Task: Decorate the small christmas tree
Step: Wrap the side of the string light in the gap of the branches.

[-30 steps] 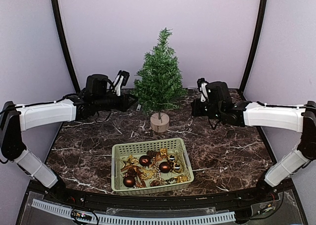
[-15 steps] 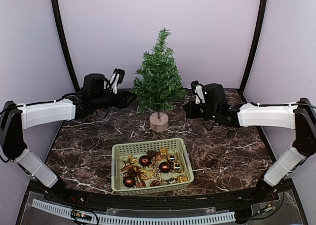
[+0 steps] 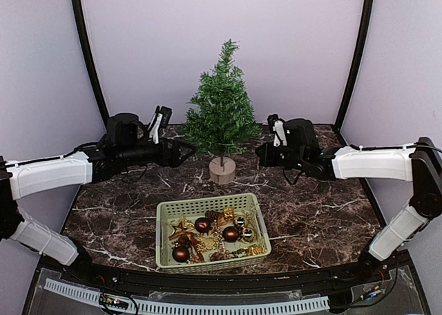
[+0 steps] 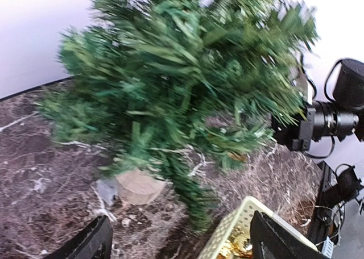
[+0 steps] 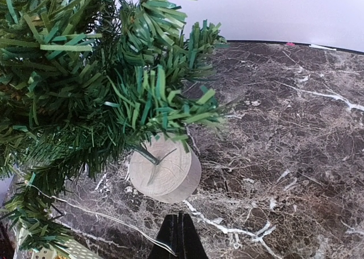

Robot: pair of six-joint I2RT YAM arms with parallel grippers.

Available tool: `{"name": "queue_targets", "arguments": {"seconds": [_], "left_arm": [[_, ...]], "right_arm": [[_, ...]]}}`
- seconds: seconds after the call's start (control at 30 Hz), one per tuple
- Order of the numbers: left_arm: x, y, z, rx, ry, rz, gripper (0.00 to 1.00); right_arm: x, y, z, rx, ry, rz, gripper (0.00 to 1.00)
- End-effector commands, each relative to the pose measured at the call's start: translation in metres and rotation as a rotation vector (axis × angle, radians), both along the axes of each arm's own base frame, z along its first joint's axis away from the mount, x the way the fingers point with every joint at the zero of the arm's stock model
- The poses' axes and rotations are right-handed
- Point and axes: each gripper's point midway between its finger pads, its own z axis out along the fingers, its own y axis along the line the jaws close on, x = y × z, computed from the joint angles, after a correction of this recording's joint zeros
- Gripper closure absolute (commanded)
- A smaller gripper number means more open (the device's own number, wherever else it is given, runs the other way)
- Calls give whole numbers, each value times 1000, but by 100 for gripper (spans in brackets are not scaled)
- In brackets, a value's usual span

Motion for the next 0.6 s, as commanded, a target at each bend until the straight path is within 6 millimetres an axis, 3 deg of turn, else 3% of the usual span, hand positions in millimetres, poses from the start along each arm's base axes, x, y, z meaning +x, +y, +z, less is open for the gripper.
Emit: {"name": "queue_targets", "arguments": {"seconds": [0.0, 0.23, 0.37, 0.57], "left_arm": [[-7, -12, -7, -17, 38, -31, 13], [-2, -25, 15, -48, -28, -37, 25], [3, -32, 6, -53, 24, -44, 33], [10, -34, -17, -21, 83, -26, 30]], "right_arm": [[3, 0, 9, 41, -26, -9, 100], [-6, -9, 27, 59, -58, -13, 100], [-11, -14, 32, 66, -66, -19, 100], [-16, -17, 42, 76, -83, -12, 100]]}}
